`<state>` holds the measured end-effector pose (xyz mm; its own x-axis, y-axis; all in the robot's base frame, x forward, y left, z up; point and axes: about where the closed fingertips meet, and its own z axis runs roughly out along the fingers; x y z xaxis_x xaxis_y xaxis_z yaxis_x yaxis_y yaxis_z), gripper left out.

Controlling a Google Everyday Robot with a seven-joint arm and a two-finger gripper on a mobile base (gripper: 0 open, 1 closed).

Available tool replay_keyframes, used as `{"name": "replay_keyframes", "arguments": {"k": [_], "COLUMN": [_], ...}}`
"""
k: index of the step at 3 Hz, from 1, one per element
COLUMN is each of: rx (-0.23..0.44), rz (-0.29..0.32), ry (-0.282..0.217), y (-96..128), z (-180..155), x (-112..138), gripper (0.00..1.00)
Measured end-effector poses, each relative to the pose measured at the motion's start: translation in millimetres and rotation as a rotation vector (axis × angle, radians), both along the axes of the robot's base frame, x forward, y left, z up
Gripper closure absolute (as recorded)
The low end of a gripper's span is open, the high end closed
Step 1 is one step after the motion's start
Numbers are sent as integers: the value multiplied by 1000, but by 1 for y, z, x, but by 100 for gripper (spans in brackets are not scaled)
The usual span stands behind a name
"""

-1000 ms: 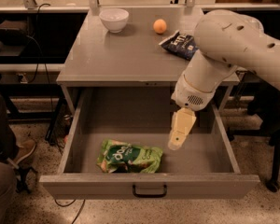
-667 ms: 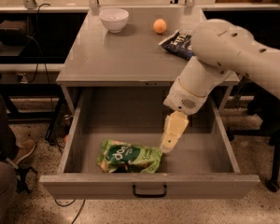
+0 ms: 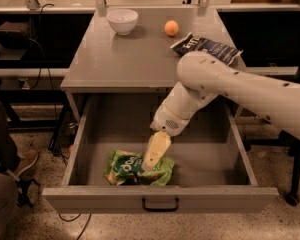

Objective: Pick green rice chip bag from top drawer and place on counter

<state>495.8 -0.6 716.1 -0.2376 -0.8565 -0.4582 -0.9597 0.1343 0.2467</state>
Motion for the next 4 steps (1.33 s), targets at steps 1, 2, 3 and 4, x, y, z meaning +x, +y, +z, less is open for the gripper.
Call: {"name": "replay_keyframes", "arguments": {"k": [1, 2, 3, 4], "rx": [37, 64, 88, 101], "rz": [-19, -36, -57, -74], "ry": [28, 29, 19, 8], "y": [26, 42, 50, 48], "z": [-25, -46, -63, -77], "x": [14, 26, 32, 29], "gripper": [0, 0, 0, 0]}}
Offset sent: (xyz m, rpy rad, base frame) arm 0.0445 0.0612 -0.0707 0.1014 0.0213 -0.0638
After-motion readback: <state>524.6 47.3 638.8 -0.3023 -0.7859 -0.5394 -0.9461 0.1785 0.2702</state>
